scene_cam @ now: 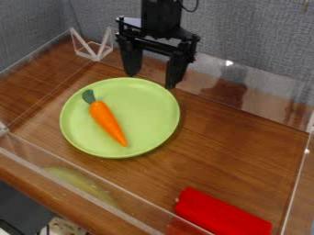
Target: Put the carrot on the right side
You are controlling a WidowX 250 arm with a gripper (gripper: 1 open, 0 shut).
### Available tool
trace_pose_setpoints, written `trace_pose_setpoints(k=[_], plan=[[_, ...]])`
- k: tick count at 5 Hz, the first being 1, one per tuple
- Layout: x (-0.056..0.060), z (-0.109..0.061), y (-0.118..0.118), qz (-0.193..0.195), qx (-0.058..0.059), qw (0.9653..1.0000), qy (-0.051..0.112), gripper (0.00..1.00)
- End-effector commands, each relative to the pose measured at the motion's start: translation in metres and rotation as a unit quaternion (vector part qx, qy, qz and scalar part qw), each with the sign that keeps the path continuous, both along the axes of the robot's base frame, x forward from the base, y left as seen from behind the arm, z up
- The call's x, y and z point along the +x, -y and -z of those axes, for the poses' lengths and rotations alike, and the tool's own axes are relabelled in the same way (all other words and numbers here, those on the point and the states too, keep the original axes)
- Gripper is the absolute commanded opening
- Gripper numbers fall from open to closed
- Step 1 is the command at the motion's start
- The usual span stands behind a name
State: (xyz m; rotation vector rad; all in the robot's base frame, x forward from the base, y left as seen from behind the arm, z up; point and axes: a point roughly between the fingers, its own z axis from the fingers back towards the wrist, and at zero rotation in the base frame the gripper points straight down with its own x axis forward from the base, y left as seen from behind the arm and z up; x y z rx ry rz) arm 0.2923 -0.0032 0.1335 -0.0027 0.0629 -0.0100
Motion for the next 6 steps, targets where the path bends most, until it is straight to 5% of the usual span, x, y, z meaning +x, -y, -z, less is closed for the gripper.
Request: trace_pose_setpoints(k=[1, 2, 3, 4, 5, 6], plan=[[-0.010, 0.008, -0.013, -0.080, 0.001, 0.9968, 0.004, 1.00], [-0.026, 0.022, -0.028, -0.170, -0.007, 0.9853, 0.014, 1.00], [-0.033, 0.027, -0.040, -0.266, -0.019, 0.9633, 0.034, 1.00], [-0.033, 0.033, -0.048, -0.355, -0.024, 0.9330, 0.050, 1.00], [-0.032, 0.044, -0.053, -0.416, -0.024, 0.9075, 0.055, 1.00], [-0.029, 0.054, -0.058, -0.457, -0.022, 0.8875, 0.058, 1.00]])
